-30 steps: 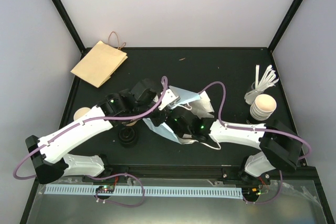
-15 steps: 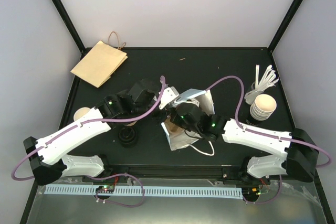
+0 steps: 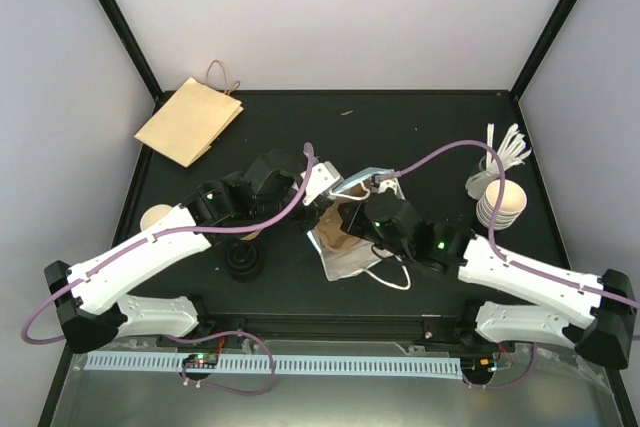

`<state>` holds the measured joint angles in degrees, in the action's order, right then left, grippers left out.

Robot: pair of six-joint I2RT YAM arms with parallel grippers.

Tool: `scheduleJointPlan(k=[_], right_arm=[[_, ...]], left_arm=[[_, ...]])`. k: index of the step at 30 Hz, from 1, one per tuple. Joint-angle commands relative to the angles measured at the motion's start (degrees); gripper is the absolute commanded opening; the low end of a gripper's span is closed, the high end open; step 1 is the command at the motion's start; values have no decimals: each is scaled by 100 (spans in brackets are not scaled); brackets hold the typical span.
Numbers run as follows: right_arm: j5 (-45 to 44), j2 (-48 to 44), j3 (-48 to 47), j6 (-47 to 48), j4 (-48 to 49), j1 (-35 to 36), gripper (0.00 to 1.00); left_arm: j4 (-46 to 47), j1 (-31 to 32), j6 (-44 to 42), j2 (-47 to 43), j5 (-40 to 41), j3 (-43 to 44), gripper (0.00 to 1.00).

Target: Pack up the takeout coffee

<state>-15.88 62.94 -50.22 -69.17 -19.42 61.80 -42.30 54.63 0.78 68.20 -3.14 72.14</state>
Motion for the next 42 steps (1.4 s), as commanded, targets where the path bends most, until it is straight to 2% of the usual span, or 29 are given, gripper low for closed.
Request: scheduleJointPlan(k=[1,4,9,15,19,25,30,42], right_arm=[[20,-471,242,1337,381,33,1],[113,-939,656,2393,750,29,1],[297,-1699,1139,4846,1198,33,1],[1433,-2185,1293,7653,897,26,1],[1918,-2044,1075,8900,466,24,1],[2025,-1139,430,10173,-447,27,1],[1826,-667,228,10980,-793,29,1],[986,-488,562,11829,-769,303,1]], left_arm=[[50,39,-130,-7,156,336,2],[-10,33,-227,0,174,444,2],[-172,30,-355,83,38,613,2],[-425,30,-589,175,-136,695,2],[-502,35,-710,153,-117,653,2],[-602,38,-845,172,-100,654,1],[-688,39,-885,218,-142,669,1],[-809,39,-886,288,-323,572,2]])
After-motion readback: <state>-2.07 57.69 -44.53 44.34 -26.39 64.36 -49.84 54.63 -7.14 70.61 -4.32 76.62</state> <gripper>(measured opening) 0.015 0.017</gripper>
